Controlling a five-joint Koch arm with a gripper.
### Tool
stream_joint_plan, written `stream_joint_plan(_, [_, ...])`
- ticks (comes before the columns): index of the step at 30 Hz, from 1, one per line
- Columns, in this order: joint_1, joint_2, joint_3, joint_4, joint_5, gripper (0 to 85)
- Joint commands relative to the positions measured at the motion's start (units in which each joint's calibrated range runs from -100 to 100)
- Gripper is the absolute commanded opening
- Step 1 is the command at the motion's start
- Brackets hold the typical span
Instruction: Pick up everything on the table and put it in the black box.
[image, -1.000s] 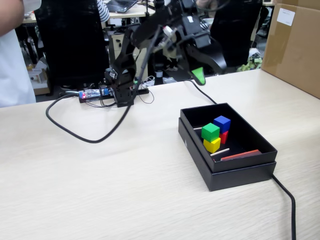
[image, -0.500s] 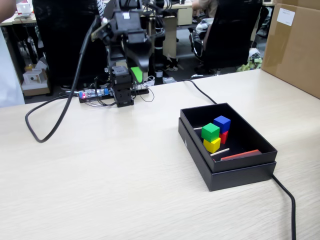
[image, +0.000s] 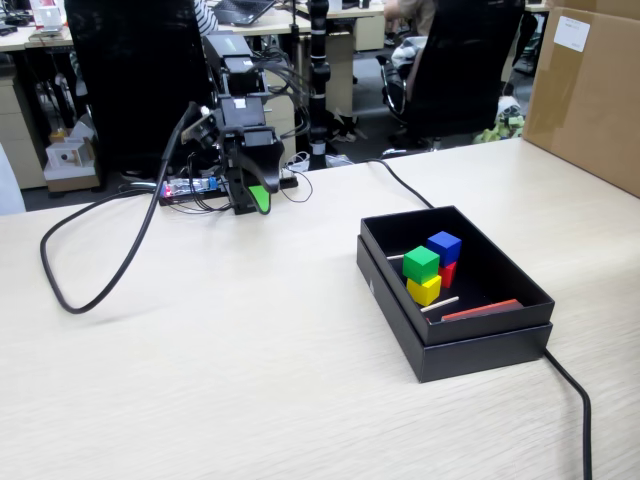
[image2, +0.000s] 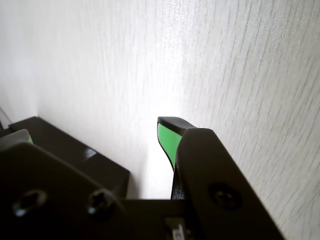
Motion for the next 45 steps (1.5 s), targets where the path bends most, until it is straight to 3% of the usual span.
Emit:
stream_joint_plan(1, [-0.44,-1.68,-2.55,6.33,-0.54,51.5])
stream_joint_plan(14, [-0.44,-1.68,-24.40,28.70,-2.54,51.9])
stream_joint_plan(19, [-0.44,-1.68,-37.36,42.53,-4.35,51.6])
stream_joint_plan(30, [-0.44,-1.68,-39.17,36.48,-3.57,50.5])
stream_joint_plan(45, [-0.44,-1.68,-38.72,36.48,-3.61,50.0])
